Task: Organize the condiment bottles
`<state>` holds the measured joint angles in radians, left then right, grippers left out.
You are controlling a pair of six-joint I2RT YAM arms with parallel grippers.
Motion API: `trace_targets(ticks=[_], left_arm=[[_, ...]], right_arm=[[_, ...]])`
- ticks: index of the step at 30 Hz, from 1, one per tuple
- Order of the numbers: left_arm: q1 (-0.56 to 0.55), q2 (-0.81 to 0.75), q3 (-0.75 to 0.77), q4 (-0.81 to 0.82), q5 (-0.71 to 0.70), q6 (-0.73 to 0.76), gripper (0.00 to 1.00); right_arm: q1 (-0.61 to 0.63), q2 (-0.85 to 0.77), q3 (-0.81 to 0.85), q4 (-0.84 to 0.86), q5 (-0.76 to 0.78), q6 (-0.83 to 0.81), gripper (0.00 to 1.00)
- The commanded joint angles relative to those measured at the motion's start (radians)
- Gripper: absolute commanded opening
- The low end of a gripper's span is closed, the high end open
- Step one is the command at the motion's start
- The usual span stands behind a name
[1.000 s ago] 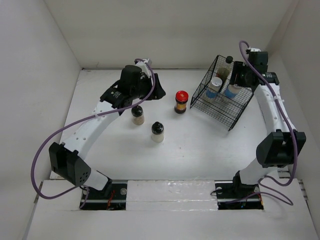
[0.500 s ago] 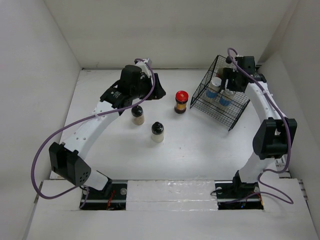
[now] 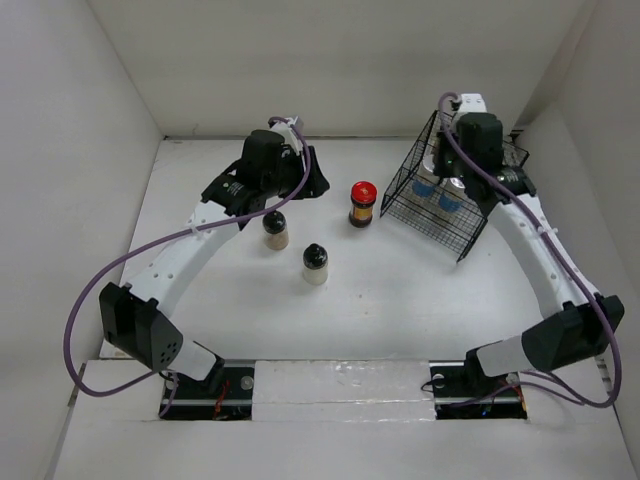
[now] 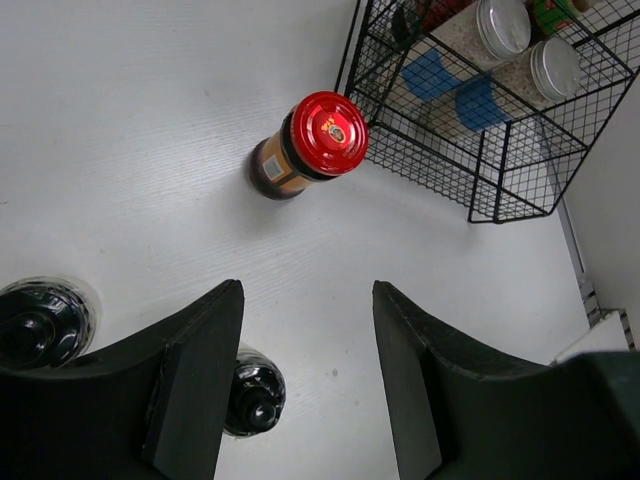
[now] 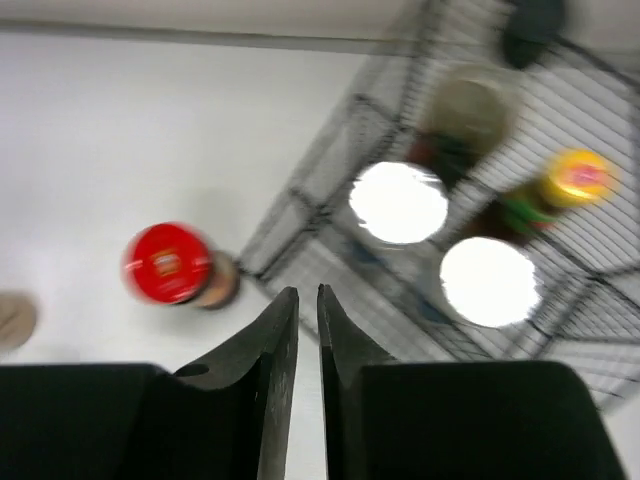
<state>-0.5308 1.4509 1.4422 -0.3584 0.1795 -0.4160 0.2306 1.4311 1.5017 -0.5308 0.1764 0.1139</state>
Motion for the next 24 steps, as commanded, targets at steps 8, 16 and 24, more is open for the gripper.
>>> trace_targets(ticks=[8, 16, 24], left_arm=[[0.041, -0.017, 0.101, -0.024, -0.075, 0.003, 0.47], [0.054, -0.049, 0.072, -0.085, -0.242, -0.069, 0.52], [0.270, -0.067, -0.040, -0.007, 0.021, -0.158, 0.54]], right_arm=[[0.294, 0.240, 0.121, 0.049, -0.100, -0.060, 0.87], [0.294, 0.446, 0.255, -0.044, -0.089, -0.085, 0.97], [0.276, 0.456, 0.190, -0.003, -0.077, -0.063, 0.97]])
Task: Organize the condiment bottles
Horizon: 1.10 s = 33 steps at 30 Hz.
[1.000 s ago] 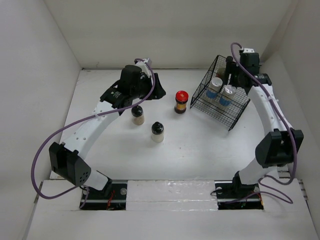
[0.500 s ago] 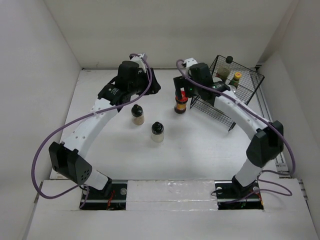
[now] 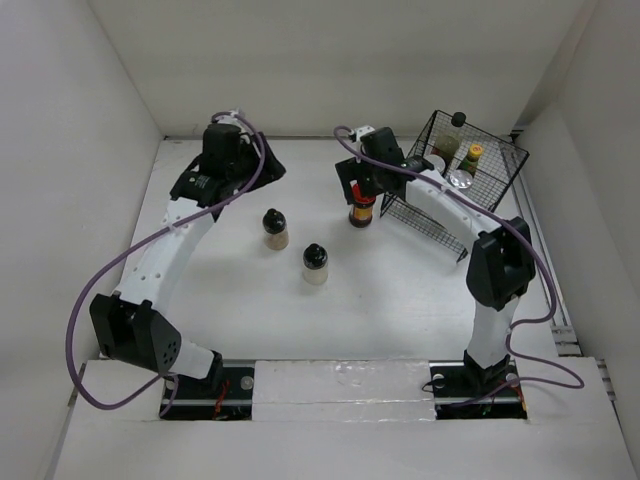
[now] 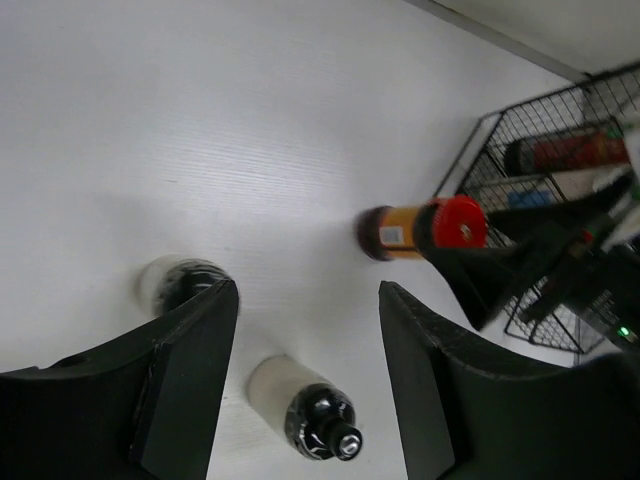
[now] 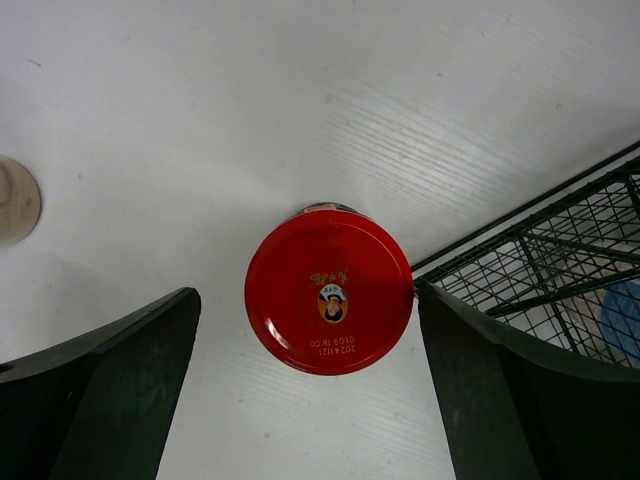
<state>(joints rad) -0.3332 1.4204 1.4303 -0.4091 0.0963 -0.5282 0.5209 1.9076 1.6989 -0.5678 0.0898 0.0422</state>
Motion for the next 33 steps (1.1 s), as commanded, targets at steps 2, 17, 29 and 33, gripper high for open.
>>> trace_targets(ticks=[2, 17, 29, 33], left_arm=[[0.072, -0.046, -0.028, 0.029, 0.082, -0.027, 0.54], [0.072, -0.046, -0.021, 0.059, 0.161, -0.015, 0.54], [0.062, -0.037, -0.021, 0.059, 0.161, -0.006, 0.54], [0.062, -0.028, -0.011, 0.059, 0.152, -0.006, 0.54]], right_arm=[[-0.015, -0.012, -0.027, 0.034, 0.010, 0.008, 0.94], [-0.015, 0.010, -0.044, 0.150, -0.030, 0.027, 0.76], [-0.033, -0.047, 0.010, 0.134, -0.051, 0.038, 0.43], [-0.071, -0.202, 0.038, 0.144, -0.070, 0.038, 0.41]])
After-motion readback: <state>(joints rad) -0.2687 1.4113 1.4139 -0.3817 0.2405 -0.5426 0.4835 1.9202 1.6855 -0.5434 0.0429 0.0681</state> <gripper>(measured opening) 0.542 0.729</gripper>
